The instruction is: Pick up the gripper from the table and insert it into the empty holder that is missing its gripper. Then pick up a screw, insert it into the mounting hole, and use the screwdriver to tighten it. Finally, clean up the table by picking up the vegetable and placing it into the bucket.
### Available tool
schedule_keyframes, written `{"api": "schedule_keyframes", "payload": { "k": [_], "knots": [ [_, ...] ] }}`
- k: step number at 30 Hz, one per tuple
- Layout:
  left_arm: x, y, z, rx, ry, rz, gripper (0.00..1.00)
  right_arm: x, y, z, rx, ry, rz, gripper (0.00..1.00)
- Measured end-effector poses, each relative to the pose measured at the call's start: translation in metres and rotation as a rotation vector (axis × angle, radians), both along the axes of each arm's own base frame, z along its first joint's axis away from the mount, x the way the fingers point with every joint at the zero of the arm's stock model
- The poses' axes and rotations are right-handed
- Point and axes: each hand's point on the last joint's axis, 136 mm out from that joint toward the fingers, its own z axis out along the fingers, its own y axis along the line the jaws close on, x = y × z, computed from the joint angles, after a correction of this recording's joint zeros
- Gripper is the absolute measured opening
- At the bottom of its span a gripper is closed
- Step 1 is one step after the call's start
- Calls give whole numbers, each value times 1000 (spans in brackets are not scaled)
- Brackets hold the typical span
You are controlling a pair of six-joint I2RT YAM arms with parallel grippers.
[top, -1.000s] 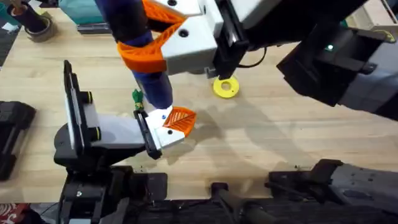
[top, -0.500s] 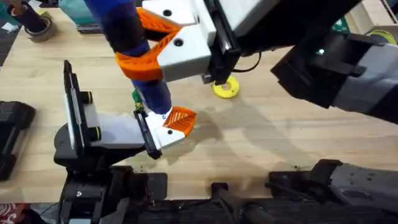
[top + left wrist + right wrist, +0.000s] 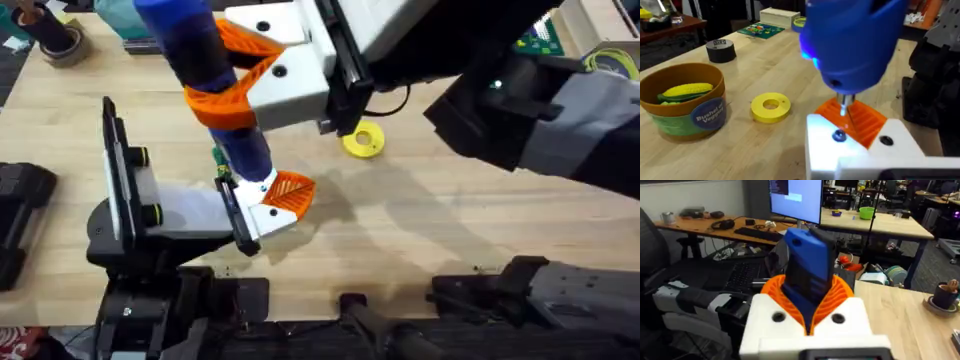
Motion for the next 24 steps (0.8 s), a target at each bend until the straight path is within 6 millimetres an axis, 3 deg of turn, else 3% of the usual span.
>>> {"api": "schedule_keyframes", "payload": {
  "k": [24],
  "knots": [
    [0, 0, 0, 0, 0, 0, 4, -4, -2, -6, 25, -18, 5, 25]
  ]
}}
